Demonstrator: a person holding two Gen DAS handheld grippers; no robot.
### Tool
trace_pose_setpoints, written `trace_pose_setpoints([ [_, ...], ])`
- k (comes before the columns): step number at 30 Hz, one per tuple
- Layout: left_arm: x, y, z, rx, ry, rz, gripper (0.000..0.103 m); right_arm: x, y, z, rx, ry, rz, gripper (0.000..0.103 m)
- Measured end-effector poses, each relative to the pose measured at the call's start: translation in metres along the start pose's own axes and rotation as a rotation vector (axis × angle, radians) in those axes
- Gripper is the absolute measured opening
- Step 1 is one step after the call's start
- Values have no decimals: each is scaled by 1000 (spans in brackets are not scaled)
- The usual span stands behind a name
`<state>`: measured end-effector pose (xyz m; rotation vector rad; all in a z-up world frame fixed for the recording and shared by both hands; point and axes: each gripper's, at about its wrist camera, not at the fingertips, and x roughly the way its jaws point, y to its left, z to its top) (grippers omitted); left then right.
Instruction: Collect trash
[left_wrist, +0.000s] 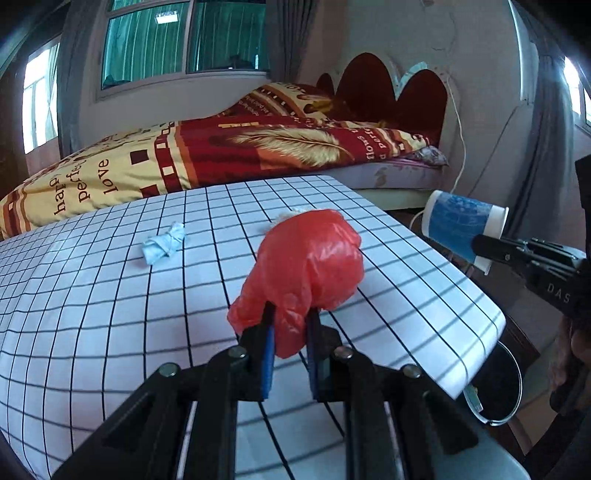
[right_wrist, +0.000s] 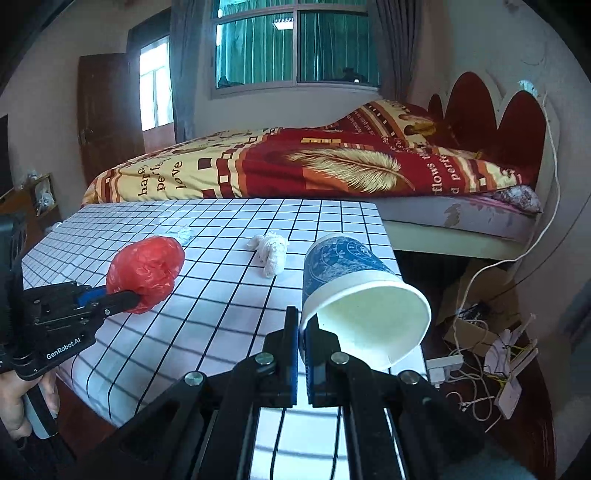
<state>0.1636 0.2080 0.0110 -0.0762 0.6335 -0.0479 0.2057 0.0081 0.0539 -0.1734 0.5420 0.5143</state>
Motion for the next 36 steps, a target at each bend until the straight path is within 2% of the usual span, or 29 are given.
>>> trace_pose_setpoints([
  [11, -12, -40, -14, 24, 4, -48, 16, -43, -17, -25, 10, -2, -52, 3],
  [21, -12, -89, -14, 89, 4, -118, 16, -76, -50, -43, 50, -11, -123, 3],
  [36, -13, -135, -14, 152, 6, -194, 16, -110, -91, -73, 104, 1, -196, 3],
])
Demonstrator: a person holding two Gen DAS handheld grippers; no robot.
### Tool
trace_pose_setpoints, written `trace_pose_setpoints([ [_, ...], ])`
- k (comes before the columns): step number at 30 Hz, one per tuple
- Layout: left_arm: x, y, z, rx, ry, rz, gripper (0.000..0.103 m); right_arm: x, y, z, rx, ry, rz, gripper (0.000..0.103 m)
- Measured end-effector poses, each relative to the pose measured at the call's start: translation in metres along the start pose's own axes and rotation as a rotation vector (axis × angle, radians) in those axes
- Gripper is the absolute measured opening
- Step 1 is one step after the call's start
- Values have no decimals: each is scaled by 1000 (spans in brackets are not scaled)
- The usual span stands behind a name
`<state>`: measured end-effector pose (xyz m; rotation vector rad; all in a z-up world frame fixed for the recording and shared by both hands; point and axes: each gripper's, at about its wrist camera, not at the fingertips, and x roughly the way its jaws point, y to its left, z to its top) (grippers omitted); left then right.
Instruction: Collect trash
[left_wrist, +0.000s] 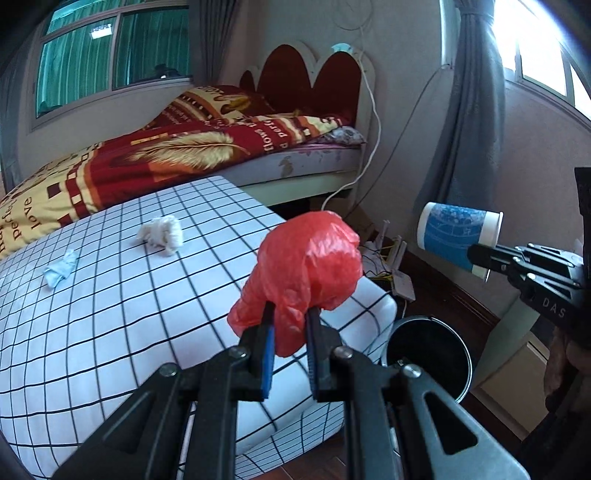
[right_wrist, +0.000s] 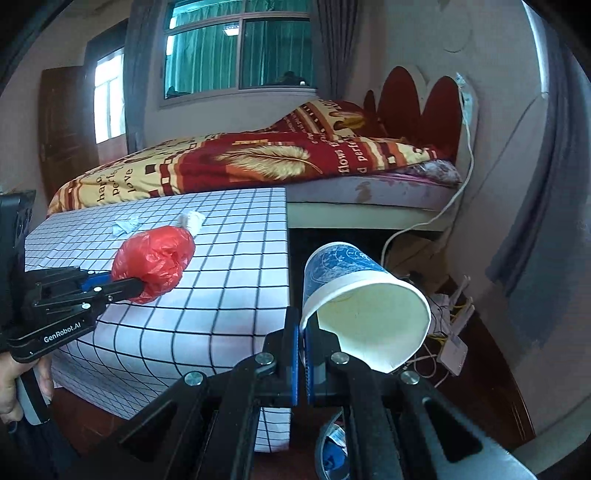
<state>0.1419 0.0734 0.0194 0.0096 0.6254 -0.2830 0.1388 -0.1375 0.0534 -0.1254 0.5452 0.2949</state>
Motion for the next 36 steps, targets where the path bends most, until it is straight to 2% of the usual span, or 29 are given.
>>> trace_pose_setpoints([
  [26, 40, -97, -1, 115, 56, -171, 16, -25, -85, -45, 132, 47, -116, 3],
  [36, 52, -147, -17, 181, 103, -262, 16, -31, -117, -73, 181, 86, -158, 3],
])
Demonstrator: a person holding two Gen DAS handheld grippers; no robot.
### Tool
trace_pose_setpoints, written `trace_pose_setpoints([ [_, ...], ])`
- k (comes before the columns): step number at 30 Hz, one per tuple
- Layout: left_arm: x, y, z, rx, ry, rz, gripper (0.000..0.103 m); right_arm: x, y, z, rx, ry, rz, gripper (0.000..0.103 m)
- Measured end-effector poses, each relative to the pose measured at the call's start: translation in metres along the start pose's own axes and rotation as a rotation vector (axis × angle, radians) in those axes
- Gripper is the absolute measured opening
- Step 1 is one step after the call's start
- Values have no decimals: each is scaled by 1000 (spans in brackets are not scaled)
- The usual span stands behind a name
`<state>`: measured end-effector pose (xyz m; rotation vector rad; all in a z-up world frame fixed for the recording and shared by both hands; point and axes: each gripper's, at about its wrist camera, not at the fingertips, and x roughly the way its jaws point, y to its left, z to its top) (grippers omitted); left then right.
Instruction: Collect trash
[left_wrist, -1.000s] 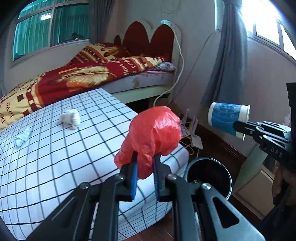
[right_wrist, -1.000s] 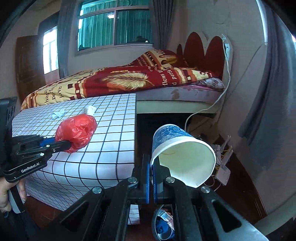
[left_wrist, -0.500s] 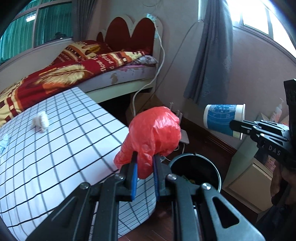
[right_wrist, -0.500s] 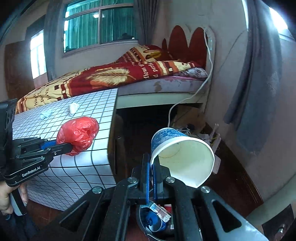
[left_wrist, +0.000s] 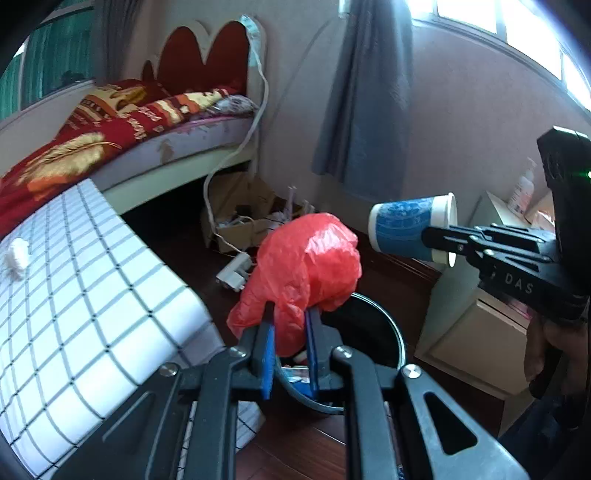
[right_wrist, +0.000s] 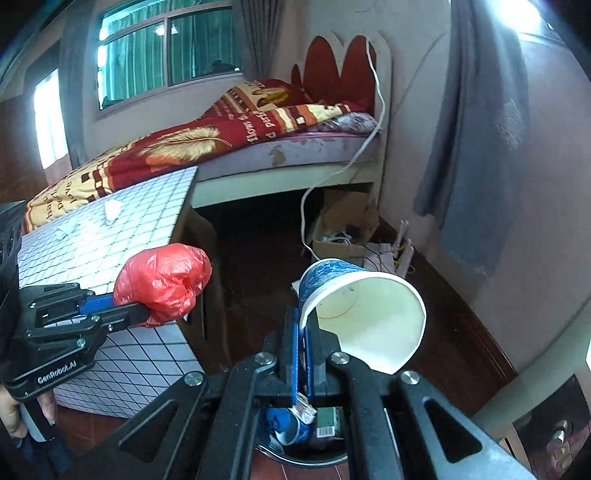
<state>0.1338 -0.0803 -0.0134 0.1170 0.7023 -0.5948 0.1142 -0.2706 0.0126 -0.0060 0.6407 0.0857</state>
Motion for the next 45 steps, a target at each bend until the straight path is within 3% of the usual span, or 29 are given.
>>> trace_pose_setpoints([
  [8, 31, -29, -10, 39, 72, -54, 16, 7, -17, -20, 8, 43, -15, 3],
  [22, 83, -32, -28, 37, 197, -93, 16, 39, -33, -56, -3, 129, 21, 3],
  [40, 148, -26, -56, 25, 370, -138, 17, 120, -27, -98, -98, 346, 130, 3],
  [41, 152, -26, -56, 23, 376, -137, 22, 128, -28, -102, -110, 375, 121, 6],
  [42, 155, -27, -59, 27, 383, -103, 48, 137, -32, -109, -123, 417, 69, 13],
  [43, 154, -27, -60, 31, 379, -66, 81, 143, -37, -115, -123, 453, 31, 49],
  [44, 152, -26, -62, 36, 362, -31, 89, 147, -43, -119, -114, 481, 6, 86],
  [45, 150, -24, -63, 37, 350, -19, 92, 150, -49, -124, -101, 501, -19, 97],
])
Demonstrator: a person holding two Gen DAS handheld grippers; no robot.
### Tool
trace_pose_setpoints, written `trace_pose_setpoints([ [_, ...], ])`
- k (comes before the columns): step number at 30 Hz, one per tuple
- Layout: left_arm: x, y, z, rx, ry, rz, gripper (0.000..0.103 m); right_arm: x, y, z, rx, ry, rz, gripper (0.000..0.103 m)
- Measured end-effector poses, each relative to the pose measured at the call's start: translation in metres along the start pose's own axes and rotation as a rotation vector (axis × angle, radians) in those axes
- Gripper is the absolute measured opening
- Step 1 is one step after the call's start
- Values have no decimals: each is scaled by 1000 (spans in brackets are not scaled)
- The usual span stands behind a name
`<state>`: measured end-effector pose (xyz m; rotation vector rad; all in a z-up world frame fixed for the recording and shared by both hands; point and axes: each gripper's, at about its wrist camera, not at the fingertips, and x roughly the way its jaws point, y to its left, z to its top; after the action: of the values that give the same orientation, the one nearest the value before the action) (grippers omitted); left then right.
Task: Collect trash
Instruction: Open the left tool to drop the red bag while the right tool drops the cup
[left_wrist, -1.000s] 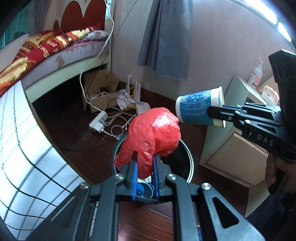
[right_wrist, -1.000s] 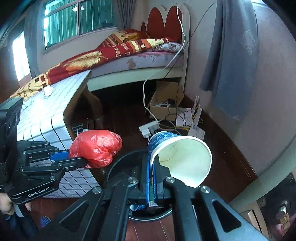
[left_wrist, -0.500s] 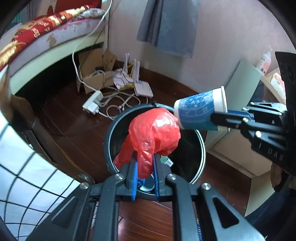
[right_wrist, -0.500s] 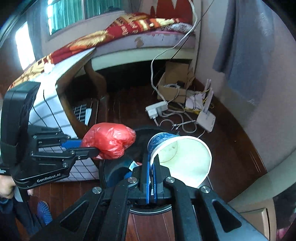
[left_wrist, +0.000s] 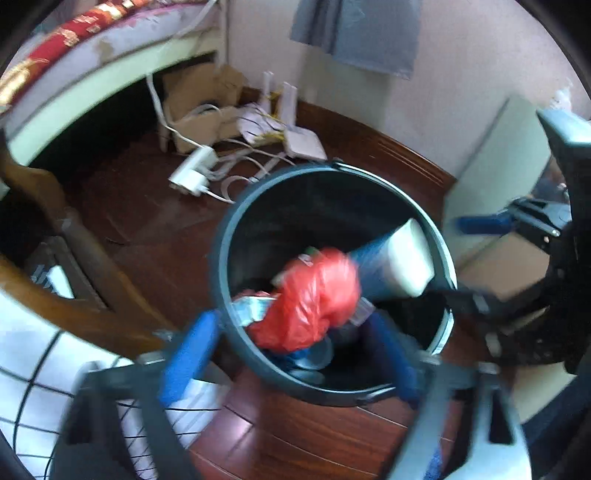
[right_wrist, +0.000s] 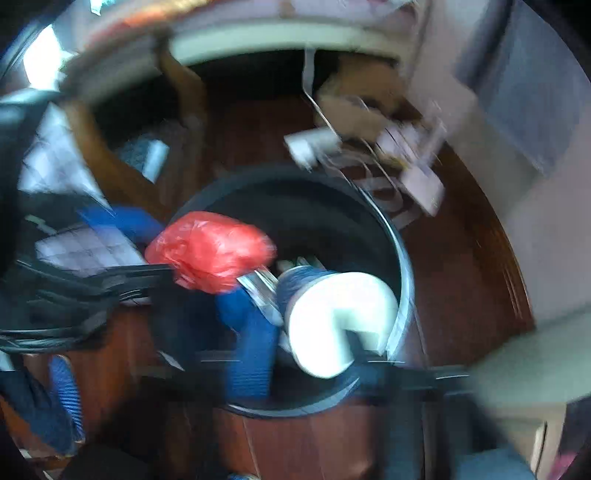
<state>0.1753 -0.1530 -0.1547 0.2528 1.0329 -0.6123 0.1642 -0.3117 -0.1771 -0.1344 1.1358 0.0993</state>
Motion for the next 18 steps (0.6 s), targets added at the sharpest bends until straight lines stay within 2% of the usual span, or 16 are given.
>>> trace_pose_setpoints([
  [1, -1, 2, -3, -5, -5, 9, 92, 1, -4, -2, 8, 5, -13, 103],
  [3, 1, 5, -7, -16, 2, 39, 97, 4, -9, -4, 26, 16, -49, 103],
  [8, 2, 9, -10, -39, 0, 63, 97, 4, -18, -5, 54, 24, -86, 103],
  [18, -12, 7, -12, -40, -36, 86, 98, -7, -6, 3, 46, -2, -73, 103],
])
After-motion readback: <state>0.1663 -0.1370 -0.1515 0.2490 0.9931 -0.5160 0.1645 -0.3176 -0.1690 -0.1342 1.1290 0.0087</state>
